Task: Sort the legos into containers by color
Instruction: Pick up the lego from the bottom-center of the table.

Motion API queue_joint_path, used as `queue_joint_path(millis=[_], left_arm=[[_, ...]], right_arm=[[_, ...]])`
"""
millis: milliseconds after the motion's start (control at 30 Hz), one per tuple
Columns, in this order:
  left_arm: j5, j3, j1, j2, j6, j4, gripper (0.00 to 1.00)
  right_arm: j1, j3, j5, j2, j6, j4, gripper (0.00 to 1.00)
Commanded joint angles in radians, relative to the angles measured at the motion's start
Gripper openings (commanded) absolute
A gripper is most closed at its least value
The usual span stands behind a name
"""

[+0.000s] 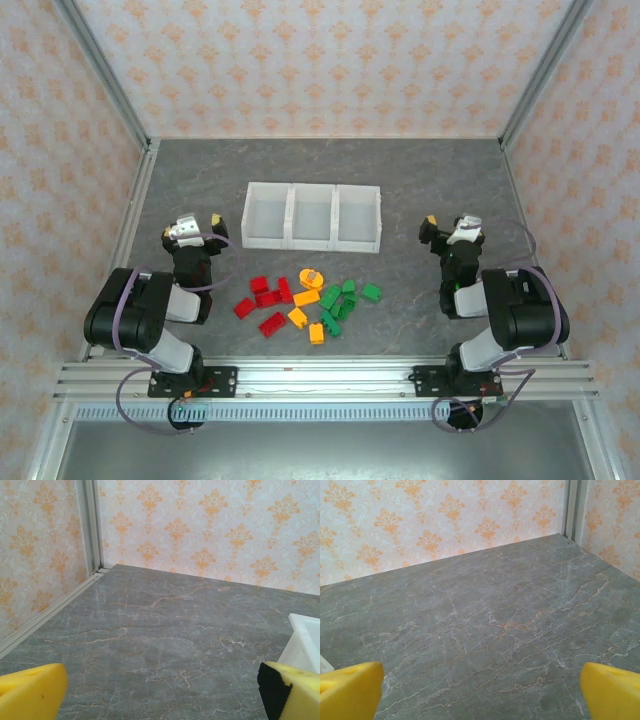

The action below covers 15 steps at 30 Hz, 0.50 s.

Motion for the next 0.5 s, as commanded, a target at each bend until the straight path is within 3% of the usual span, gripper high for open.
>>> queue_joint_path(millis=[0,467], left_arm=[[0.019,0.023,0.007,0.004,0.003,-0.009,0.99],[0.024,0.023,0.01,0.004,0.001,-0.011,1.0]], right_arm=[[-0.005,0.019,-0.004,-0.008,-0.018,0.003,1.0],[-0.008,0.024,0.008,-0.006,-0.006,-0.005,1.0]])
